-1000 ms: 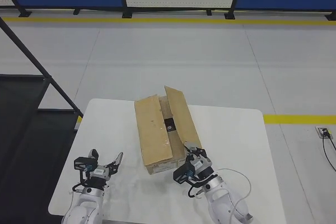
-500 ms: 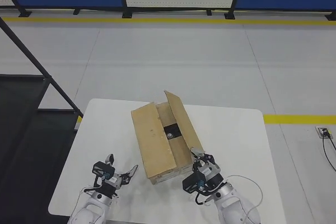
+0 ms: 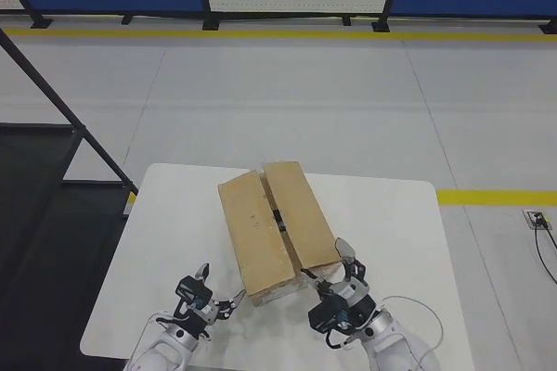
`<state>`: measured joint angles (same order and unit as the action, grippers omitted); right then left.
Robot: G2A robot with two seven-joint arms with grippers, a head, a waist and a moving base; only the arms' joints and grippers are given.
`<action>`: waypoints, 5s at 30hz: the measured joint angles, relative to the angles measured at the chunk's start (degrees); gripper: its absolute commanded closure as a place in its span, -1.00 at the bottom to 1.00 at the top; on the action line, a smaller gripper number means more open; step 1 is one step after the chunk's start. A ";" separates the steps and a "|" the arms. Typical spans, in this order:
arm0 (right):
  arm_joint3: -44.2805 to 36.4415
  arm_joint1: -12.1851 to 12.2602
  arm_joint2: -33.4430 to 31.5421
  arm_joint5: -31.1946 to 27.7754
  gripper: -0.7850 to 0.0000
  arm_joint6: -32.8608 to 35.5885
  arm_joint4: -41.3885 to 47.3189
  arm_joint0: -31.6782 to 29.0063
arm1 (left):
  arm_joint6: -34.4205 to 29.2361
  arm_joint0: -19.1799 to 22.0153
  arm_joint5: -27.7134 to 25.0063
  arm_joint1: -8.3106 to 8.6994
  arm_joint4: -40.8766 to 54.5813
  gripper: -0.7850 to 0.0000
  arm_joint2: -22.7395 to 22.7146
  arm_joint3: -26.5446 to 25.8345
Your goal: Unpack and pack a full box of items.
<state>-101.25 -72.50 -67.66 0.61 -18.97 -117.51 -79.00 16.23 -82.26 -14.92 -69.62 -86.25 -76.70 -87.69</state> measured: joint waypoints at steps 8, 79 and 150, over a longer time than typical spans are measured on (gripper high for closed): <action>-2.94 0.91 -4.39 -2.96 -1.00 -8.27 5.18 -4.81 | -0.85 1.33 0.91 -0.57 -0.71 -1.00 3.51 -0.02; 3.21 -3.63 5.55 25.00 -1.00 15.75 -6.48 -4.60 | -1.90 2.18 3.34 -0.20 22.12 -1.00 -13.03 -1.04; 10.71 -1.01 -22.72 -26.26 -1.00 41.68 70.38 12.19 | 7.65 39.15 0.92 -7.56 18.30 -1.00 10.82 44.22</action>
<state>-90.55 -73.51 -90.38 -25.65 22.71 -47.13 -66.81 23.88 -43.11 -14.01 -77.18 -67.95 -65.88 -43.47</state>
